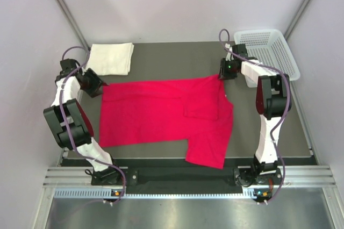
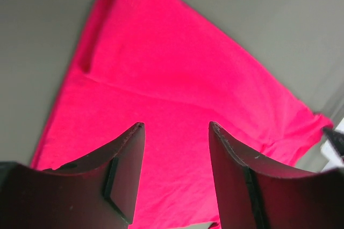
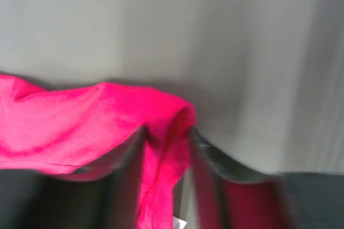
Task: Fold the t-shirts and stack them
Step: Fold the tshirt
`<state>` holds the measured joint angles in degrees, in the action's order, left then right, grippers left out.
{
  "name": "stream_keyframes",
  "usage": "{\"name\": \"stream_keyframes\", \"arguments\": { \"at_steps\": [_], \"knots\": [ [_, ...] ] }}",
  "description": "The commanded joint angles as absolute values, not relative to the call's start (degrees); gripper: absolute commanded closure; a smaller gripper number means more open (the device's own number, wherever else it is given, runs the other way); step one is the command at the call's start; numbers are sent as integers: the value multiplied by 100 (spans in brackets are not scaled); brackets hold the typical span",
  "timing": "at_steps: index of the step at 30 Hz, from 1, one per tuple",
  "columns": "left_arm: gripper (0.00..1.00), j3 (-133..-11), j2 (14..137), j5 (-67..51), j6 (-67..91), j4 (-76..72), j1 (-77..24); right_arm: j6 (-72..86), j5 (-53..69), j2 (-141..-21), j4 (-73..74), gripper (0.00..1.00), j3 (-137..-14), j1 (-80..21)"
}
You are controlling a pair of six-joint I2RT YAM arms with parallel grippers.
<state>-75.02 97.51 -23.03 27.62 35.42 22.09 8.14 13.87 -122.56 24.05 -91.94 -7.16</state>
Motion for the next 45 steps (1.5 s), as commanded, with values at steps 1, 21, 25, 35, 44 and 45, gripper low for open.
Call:
{"name": "stream_keyframes", "arguments": {
  "at_steps": [1, 21, 25, 35, 44, 45],
  "knots": [
    [44, -7831, 9931, -2382, 2935, 3481, 2346, 686, 1477, -12471, 2426, 71, -9492, -659],
    [35, -8314, 11170, -2374, 2619, 3260, 2356, 395, 35, -12999, 2540, 100, -10801, -598],
    [35, -8332, 11346, -2347, 2461, 3331, 2356, 448, 26, -13280, 2637, 100, -11197, -598],
    [47, -8516, 11917, -2294, 2259, 3006, 2294, 598, 79, -13368, 2558, 99, -11276, -589],
    [100, -9034, 12392, -2136, 2435, 2751, 2294, 721, 123, -13421, 2540, 98, -11364, -589],
    [100, -9105, 12445, -2023, 2408, 2760, 2294, 764, 149, -13421, 2566, 97, -11373, -589]
  ]
}}
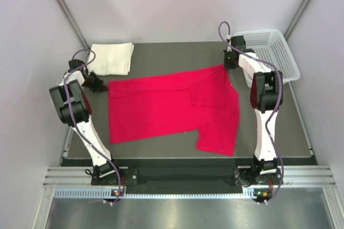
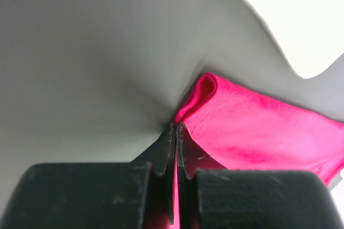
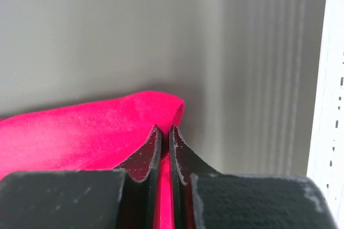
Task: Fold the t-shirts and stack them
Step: Fold the tshirt
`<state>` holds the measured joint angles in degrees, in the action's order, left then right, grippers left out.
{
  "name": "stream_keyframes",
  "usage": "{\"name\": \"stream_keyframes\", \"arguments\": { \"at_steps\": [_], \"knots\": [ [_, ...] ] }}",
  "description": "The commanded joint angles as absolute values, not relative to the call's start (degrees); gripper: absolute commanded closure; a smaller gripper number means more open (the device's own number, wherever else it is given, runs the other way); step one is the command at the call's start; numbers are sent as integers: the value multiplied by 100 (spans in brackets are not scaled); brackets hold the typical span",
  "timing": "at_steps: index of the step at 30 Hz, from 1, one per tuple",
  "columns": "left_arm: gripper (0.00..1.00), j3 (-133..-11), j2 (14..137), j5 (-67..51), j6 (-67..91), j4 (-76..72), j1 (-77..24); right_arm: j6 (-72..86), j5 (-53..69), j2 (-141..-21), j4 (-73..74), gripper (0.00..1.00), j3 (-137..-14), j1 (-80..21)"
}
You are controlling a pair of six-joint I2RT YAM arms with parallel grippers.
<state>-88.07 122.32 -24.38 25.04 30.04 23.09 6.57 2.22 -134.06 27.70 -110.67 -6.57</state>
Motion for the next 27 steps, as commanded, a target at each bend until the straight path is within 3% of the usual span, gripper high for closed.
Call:
{"name": "stream_keyframes", "arguments": {
  "at_steps": [1, 7, 9, 10, 11, 13, 14, 16, 20, 27],
  "knots": [
    [100, -9192, 12480, -1978, 2408, 2777, 2294, 773, 176, -13456, 2593, 97, -11408, -580],
    [100, -9738, 12639, -1653, 2364, 3190, 2285, 896, 202, -13474, 2654, 97, -11443, -580],
    [100, -9782, 12630, -1539, 2390, 3427, 2285, 914, 185, -13474, 2759, 90, -11496, -580],
    [82, -9774, 12604, -1468, 2391, 3497, 2285, 923, 132, -13500, 2829, 87, -11618, -580],
    [73, -9713, 12517, -1424, 2391, 3559, 2276, 932, 106, -13517, 2987, 79, -11697, -580],
    [62, -9598, 12358, -1214, 2426, 3691, 2276, 932, 27, -13500, 3146, 73, -11873, -580],
    [52, -9458, 12131, -1135, 2408, 3735, 2268, 923, 26, -13448, 3294, 65, -11961, -580],
    [46, -9274, 11884, -924, 2400, 3823, 2259, 932, -122, -13360, 3427, 57, -12014, -580],
    [46, -8755, 11025, -948, 2364, 3797, 2224, 888, -184, -13017, 3725, 46, -11936, -606],
    [56, -7674, 10178, -1853, 2680, 3506, 2048, 1098, -299, -11903, 4051, 40, -11207, -668]
  ]
}}
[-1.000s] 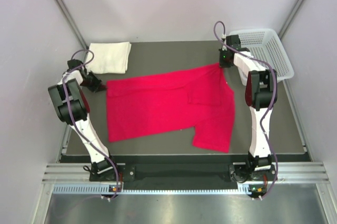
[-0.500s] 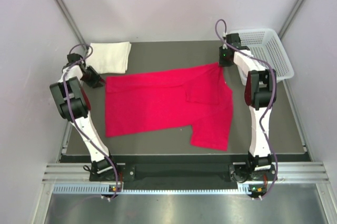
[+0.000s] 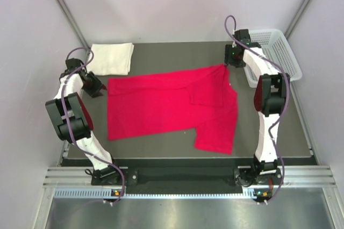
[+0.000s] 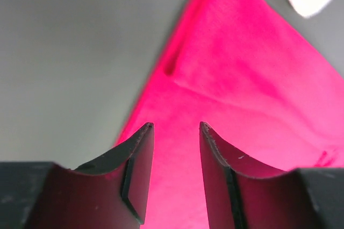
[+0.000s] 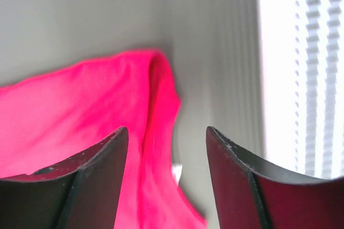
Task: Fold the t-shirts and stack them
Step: Fold the tshirt
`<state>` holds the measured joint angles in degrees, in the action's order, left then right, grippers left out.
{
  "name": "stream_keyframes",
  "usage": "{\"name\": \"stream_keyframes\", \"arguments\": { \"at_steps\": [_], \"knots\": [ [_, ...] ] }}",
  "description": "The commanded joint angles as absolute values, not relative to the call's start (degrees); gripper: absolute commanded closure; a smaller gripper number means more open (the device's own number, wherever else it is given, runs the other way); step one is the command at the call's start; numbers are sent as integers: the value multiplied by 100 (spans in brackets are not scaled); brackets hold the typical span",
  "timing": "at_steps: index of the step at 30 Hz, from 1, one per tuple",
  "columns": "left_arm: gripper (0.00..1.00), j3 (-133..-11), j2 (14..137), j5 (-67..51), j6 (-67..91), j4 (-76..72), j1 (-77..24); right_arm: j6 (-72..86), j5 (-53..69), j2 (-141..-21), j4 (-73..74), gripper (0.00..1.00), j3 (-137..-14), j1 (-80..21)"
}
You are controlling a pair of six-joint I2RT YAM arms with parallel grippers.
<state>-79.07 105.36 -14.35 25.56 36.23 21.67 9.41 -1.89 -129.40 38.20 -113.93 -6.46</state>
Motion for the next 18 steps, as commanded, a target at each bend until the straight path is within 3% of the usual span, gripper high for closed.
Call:
{"name": "stream_keyframes", "arguments": {
  "at_steps": [1, 5, 12, 14, 18],
  "knots": [
    [56, -7525, 10082, -1863, 2698, 3550, 1917, 1299, -255, -11744, 4078, 40, -10858, -668],
    [53, -6936, 9232, -1346, 3161, 3814, 1451, 1687, -27, -10699, 4043, 40, -9592, -677],
    [55, -4994, 7341, -537, 4569, 4462, 1318, 2311, 878, -8626, 3885, 39, -6860, -887],
    [61, -4694, 7049, -274, 4815, 4779, 1318, 2452, 984, -8298, 3885, 39, -6479, -931],
    [61, -4500, 6803, 509, 5202, 5378, 1345, 2540, 1028, -7596, 4016, 38, -5838, -975]
  ]
}}
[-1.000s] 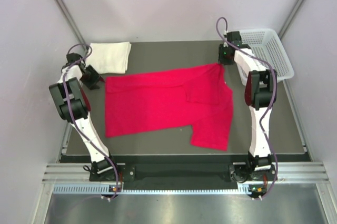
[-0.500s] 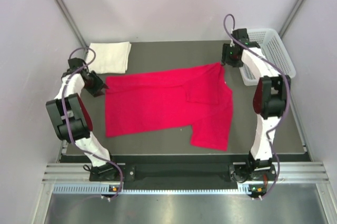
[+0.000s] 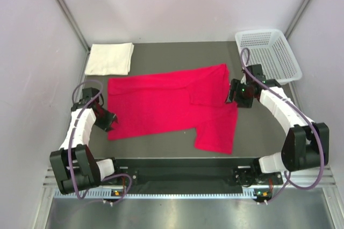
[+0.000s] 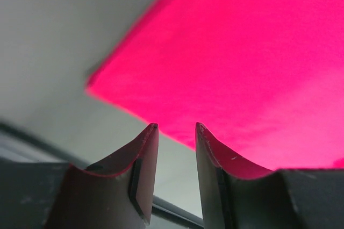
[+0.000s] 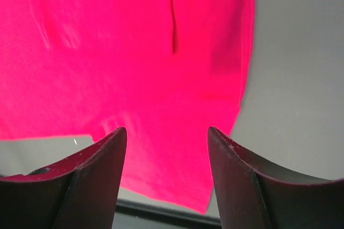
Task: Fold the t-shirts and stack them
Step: Fold the tshirt
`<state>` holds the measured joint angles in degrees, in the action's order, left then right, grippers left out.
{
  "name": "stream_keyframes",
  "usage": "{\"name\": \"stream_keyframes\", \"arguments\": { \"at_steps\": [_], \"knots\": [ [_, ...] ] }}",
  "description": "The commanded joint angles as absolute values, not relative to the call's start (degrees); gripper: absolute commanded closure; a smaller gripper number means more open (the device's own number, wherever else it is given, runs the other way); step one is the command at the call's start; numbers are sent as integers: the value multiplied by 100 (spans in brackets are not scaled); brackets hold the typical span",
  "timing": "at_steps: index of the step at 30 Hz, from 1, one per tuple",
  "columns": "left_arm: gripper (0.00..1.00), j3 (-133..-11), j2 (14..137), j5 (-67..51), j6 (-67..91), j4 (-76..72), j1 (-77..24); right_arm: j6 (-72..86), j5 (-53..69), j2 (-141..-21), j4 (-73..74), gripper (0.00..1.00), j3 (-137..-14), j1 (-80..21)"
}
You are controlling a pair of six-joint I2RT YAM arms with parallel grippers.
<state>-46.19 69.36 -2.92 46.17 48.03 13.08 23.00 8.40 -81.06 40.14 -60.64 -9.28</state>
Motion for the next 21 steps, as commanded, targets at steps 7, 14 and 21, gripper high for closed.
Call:
{"name": "stream_keyframes", "arguments": {
  "at_steps": [7, 14, 21],
  "knots": [
    [62, -4246, 7136, 360, 5572, 5574, 1722, 2566, 1309, -7251, 4087, 34, -5248, -967],
    [60, -4210, 7558, 527, 5660, 5441, 1933, 2575, 1406, -7093, 3982, 32, -4668, -906],
    [55, -4140, 7751, 668, 5660, 5037, 2092, 2373, 1661, -7040, 3990, 30, -4518, -545]
  ]
}}
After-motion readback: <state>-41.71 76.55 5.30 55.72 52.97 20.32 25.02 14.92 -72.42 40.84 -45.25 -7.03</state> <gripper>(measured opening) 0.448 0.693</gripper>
